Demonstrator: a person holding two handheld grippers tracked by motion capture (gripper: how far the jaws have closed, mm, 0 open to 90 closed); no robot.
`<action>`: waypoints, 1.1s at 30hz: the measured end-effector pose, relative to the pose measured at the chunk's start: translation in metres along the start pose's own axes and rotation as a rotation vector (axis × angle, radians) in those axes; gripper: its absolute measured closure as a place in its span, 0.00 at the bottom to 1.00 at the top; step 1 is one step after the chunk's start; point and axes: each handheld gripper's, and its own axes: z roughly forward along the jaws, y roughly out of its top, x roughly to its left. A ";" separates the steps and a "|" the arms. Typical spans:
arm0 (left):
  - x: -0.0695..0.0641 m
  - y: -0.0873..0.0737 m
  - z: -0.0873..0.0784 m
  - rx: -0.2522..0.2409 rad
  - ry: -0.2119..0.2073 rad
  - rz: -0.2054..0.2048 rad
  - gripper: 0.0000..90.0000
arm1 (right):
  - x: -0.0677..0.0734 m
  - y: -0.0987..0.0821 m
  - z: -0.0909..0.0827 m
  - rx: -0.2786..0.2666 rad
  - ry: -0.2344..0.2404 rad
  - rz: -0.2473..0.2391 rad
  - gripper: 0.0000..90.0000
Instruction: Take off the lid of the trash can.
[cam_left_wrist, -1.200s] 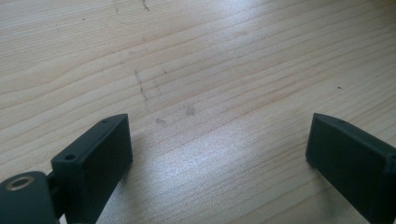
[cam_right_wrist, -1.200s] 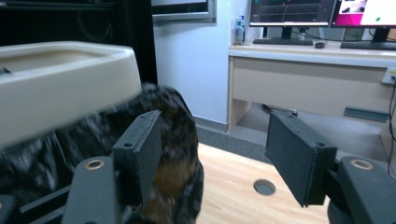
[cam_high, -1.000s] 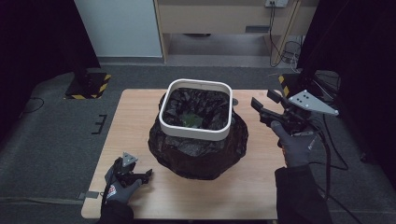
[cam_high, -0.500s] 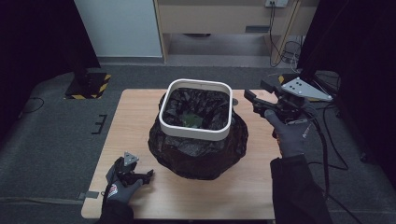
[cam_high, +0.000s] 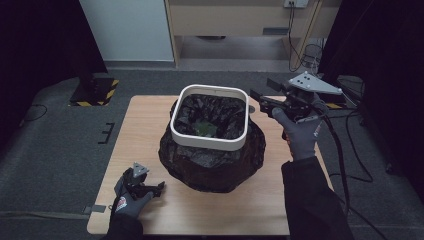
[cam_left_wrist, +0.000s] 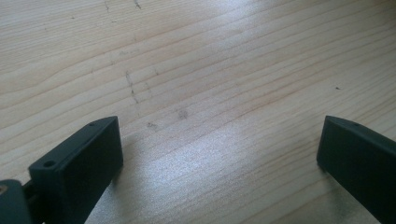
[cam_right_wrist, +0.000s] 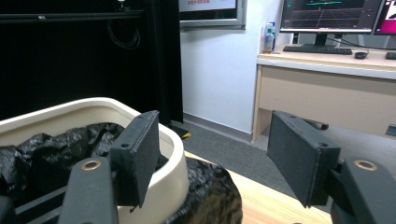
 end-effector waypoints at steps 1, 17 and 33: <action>0.000 0.000 0.000 0.000 0.000 0.000 0.00 | 0.001 0.001 0.002 -0.001 0.003 -0.003 0.38; 0.000 0.000 0.000 -0.002 0.000 -0.002 0.00 | 0.018 0.010 0.029 0.019 0.055 -0.014 0.38; 0.000 0.001 0.001 -0.004 0.001 -0.004 0.00 | 0.035 0.010 0.051 0.044 0.099 -0.022 0.37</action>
